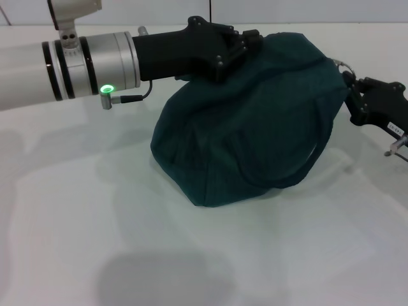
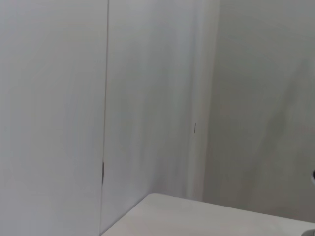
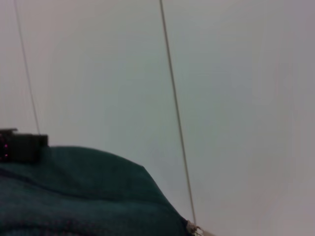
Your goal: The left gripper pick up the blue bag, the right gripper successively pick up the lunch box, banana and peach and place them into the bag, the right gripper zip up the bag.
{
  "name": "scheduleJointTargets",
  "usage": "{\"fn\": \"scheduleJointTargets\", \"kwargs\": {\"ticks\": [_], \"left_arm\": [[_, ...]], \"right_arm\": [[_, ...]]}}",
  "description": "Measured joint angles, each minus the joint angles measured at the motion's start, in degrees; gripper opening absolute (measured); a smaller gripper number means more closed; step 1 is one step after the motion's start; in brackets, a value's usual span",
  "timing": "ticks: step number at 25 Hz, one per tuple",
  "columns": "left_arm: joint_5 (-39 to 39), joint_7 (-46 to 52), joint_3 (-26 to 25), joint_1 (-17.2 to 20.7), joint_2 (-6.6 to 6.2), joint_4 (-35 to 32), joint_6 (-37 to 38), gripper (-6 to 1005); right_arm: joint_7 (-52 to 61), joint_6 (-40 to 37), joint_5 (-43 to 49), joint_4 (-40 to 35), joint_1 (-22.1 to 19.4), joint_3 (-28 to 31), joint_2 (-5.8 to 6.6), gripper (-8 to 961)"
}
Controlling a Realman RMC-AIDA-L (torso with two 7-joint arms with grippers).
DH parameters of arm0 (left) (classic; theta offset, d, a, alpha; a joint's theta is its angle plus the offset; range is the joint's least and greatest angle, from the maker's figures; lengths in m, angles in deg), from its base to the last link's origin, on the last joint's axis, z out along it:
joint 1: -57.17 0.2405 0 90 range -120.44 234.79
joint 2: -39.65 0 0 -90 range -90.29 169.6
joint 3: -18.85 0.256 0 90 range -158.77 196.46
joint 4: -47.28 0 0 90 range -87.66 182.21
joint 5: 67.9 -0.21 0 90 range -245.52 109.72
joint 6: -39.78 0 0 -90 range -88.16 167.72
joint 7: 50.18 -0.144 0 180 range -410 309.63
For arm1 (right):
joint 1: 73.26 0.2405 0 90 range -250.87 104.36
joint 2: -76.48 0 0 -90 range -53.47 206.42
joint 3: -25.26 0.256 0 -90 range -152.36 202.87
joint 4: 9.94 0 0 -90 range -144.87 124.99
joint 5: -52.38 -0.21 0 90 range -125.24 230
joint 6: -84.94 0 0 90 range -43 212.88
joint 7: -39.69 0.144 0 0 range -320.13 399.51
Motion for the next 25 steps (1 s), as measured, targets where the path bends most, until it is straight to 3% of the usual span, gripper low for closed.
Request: {"fn": "scheduleJointTargets", "kwargs": {"ticks": [17,25], "left_arm": [[0.4,0.8,0.1,-0.6,-0.15,0.0,0.1,27],[2.0,-0.1,0.3,-0.1,0.22,0.5,-0.5,105]], "right_arm": [[0.7,2.1,-0.4,0.1,-0.9,0.4,0.19,14],[4.2,1.9,-0.1,-0.5,-0.9,0.2,0.21,23]]}}
